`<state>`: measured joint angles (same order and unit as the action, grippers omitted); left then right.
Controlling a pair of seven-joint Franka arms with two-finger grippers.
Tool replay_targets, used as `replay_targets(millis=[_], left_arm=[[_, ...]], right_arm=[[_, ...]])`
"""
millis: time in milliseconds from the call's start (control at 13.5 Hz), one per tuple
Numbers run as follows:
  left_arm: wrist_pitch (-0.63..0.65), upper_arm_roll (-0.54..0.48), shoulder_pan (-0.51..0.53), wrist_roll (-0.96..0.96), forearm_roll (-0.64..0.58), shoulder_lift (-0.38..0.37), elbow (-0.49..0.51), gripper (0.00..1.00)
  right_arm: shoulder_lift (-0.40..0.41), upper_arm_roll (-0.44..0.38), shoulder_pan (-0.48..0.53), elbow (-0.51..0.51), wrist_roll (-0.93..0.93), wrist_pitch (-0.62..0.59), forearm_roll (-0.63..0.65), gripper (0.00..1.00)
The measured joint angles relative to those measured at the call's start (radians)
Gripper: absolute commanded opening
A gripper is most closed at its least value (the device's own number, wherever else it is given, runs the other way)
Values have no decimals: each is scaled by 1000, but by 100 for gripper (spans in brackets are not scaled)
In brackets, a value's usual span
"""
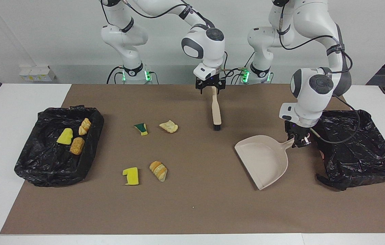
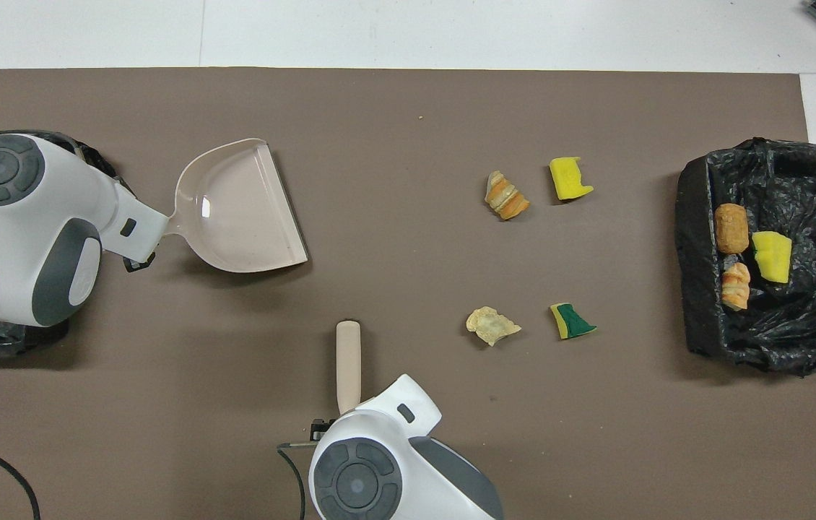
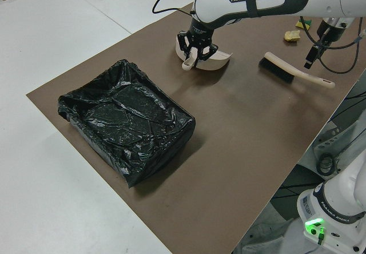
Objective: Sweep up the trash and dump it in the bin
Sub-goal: 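Grasp the brush with the right gripper while the left gripper positions the dustpan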
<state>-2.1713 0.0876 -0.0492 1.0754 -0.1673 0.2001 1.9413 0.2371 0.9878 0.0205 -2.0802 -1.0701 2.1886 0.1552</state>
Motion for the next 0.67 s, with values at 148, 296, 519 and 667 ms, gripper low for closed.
replay_targets(millis=[148, 296, 519, 667], left_arm=[[0, -1, 1, 0, 0, 0, 8, 0], [0, -2, 1, 0, 0, 0, 10, 0], [0, -2, 1, 0, 0, 0, 16, 0], [0, -2, 1, 0, 0, 0, 16, 0]], right_arm=[[32, 0, -6, -5, 0, 20, 9, 84], [41, 3, -15, -25, 0, 37, 10, 81], [41, 29, -18, -40, 0, 53, 11, 75], [41, 32, -21, -42, 0, 53, 11, 71]])
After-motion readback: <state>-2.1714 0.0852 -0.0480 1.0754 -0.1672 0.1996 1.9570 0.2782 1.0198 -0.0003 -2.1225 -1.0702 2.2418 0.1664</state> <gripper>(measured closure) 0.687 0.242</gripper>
